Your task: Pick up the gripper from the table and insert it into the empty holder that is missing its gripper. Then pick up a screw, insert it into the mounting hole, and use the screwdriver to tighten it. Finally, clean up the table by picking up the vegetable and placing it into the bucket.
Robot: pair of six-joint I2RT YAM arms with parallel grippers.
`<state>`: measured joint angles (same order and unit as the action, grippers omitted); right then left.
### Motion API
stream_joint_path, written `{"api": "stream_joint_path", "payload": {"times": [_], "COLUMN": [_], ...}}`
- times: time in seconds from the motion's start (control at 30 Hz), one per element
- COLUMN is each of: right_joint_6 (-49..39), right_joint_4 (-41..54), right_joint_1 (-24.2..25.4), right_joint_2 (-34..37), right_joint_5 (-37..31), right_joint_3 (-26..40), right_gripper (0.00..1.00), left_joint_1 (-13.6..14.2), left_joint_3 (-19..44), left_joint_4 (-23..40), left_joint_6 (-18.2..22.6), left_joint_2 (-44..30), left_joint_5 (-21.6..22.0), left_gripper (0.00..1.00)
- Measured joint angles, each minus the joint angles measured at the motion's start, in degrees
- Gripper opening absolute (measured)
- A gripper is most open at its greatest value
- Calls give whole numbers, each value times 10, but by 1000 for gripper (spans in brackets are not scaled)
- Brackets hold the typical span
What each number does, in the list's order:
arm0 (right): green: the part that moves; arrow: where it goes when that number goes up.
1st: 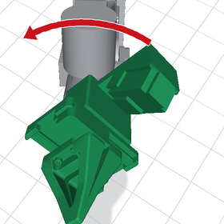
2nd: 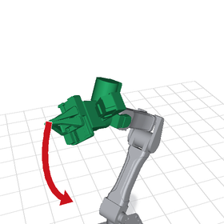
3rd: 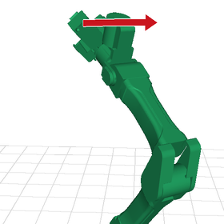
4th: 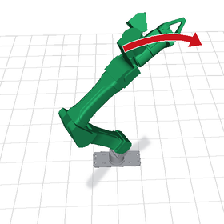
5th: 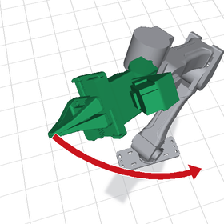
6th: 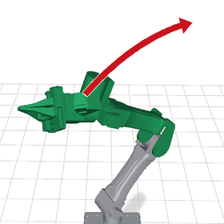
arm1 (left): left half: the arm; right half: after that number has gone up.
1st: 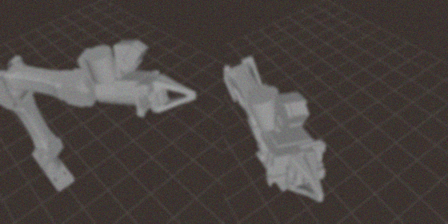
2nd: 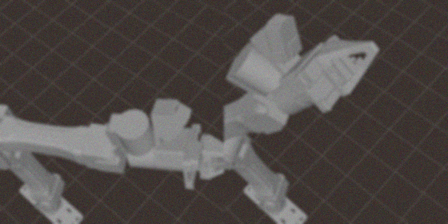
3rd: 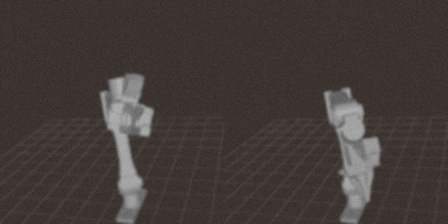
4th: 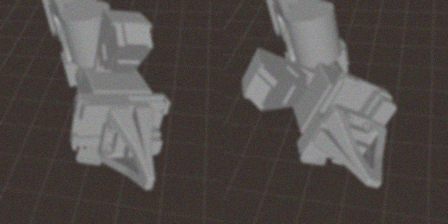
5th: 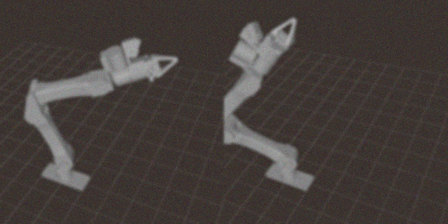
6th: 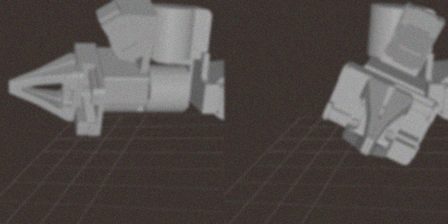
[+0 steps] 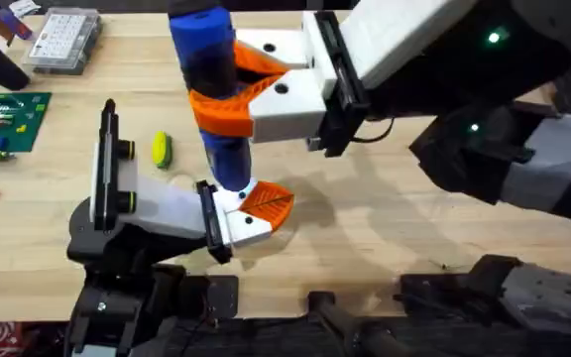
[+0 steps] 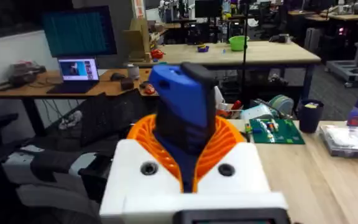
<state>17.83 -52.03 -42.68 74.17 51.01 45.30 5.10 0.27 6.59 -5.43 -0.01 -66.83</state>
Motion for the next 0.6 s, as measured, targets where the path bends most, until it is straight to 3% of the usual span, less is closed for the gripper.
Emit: {"api": "stream_joint_path", "payload": {"times": [0.33, 0.6], "right_joint_6": [23, 22], "right_joint_4": [21, 136], "right_joint_1": [0, 0], "right_joint_2": [0, 5], "right_joint_5": [2, 23], "right_joint_3": [5, 90], "right_gripper": [69, 70], "left_joint_1": [0, 0], "left_joint_3": [0, 0], "left_joint_4": [0, 0], "left_joint_6": [0, 0], "left_joint_2": [0, 0], "left_joint_5": [0, 0], "left_gripper": [12, 12]}}
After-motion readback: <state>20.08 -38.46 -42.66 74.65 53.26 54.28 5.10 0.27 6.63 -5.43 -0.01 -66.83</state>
